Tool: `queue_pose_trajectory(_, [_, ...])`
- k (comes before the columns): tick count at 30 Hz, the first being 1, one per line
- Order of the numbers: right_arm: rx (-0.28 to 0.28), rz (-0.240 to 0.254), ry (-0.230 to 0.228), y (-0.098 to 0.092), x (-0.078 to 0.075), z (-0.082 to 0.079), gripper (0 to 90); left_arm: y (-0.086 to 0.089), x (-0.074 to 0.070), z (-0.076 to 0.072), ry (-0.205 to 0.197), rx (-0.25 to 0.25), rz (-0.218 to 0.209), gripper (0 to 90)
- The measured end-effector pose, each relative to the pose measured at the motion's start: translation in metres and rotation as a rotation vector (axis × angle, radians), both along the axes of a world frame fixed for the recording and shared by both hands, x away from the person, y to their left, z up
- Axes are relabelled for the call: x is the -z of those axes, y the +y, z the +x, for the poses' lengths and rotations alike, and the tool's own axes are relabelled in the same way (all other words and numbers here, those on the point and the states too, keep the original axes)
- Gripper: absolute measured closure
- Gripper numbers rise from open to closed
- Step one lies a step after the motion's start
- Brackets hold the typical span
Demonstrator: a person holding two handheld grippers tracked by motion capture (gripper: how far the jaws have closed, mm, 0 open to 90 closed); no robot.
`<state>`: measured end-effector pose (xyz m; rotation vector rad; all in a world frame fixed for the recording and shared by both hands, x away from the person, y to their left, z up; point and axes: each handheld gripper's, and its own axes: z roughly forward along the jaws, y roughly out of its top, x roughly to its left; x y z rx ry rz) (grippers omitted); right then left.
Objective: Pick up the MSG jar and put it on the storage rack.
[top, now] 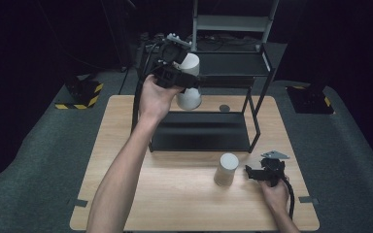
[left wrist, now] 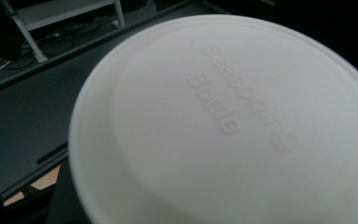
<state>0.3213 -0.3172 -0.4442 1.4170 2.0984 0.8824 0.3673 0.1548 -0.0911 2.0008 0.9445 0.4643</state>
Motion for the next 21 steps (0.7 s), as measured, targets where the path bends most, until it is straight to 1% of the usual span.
queue_pose_trajectory(8, [-0.001, -0.001, 0.0, 0.0, 0.0, 0.0, 3.0, -0.006, -0.018, 0.011, -0.013, -0.047, 0.002, 35.8])
queue_pose_trajectory(9, [-0.001, -0.001, 0.0, 0.0, 0.0, 0.0, 3.0, -0.008, -0.02, 0.013, -0.015, -0.056, 0.004, 35.8])
queue_pose_trajectory(10, [-0.001, -0.002, -0.001, 0.0, 0.0, 0.0, 3.0, -0.01, -0.025, 0.017, -0.017, -0.072, 0.008, 35.8])
queue_pose_trajectory(11, [-0.001, -0.002, -0.001, 0.0, 0.0, 0.0, 3.0, -0.01, -0.025, 0.017, -0.017, -0.072, 0.008, 35.8])
queue_pose_trajectory(14, [-0.001, -0.002, -0.001, 0.0, 0.0, 0.0, 3.0, -0.013, -0.028, 0.024, -0.013, -0.098, 0.009, 35.8])
queue_pose_trajectory(16, [-0.001, -0.002, -0.001, 0.0, 0.0, 0.0, 3.0, -0.018, -0.029, 0.028, -0.012, -0.118, 0.02, 35.8])
queue_pose_trajectory(17, [-0.002, -0.002, -0.001, 0.0, 0.0, 0.0, 3.0, -0.022, -0.029, 0.033, -0.012, -0.135, 0.031, 35.8])
queue_pose_trajectory(18, [-0.001, -0.002, -0.001, 0.0, 0.0, 0.0, 3.0, -0.024, -0.029, 0.037, -0.01, -0.145, 0.035, 35.8])
queue_pose_trajectory(20, [-0.002, -0.002, -0.001, 0.0, 0.0, 0.0, 3.0, -0.025, -0.029, 0.039, -0.009, -0.152, 0.034, 35.8])
queue_pose_trajectory(21, [-0.002, -0.002, -0.001, 0.0, 0.0, 0.0, 3.0, -0.029, -0.029, 0.044, -0.01, -0.172, 0.041, 35.8])
